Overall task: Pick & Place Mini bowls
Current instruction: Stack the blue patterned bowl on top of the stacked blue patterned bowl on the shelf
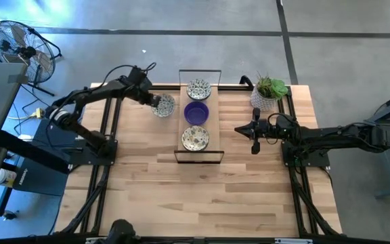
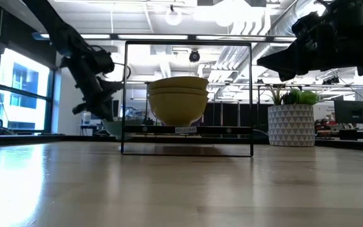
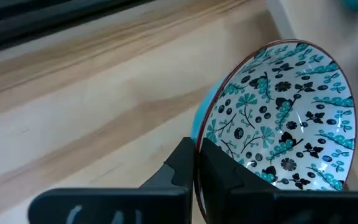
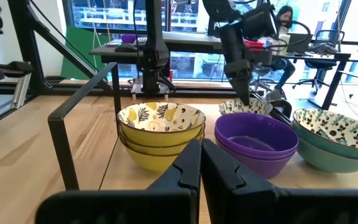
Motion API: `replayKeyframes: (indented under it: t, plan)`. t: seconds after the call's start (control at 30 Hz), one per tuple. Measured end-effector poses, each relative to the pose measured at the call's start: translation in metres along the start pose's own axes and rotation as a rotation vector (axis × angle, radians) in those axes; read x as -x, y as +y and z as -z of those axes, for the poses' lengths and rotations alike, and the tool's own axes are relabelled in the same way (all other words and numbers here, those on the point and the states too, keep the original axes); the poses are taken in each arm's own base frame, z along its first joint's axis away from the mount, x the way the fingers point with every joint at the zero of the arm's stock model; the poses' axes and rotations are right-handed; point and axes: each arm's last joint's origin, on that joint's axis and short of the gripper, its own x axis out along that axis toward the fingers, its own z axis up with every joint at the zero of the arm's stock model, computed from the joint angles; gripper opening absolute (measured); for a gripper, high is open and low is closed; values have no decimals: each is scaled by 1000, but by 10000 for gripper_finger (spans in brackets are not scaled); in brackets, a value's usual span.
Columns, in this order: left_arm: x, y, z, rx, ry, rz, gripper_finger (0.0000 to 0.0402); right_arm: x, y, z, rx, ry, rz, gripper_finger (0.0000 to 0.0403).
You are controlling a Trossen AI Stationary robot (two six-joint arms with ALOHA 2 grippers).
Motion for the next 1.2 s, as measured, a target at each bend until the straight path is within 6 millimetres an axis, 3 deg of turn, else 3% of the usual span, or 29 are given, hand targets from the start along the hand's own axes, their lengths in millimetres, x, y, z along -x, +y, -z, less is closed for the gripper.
replayKeyframes:
  t: [0.17,0.6,0.97,1.07,1.2]
  plan:
    - [-13,6,-1,13,18,-9,5,0,0,0,0,0,1,0]
    - [-11,5,-7,9,-29,-24,59,0,0,0,0,-1,0,0]
    - [25,-19,-47,-216,-36,-59,138,0,0,0,0,-1,1,0]
    - [36,-35,-44,-315,-66,-130,110,0,0,0,0,0,1,0]
    - [41,-52,-25,-427,-124,-96,20,0,0,0,4,0,1,0]
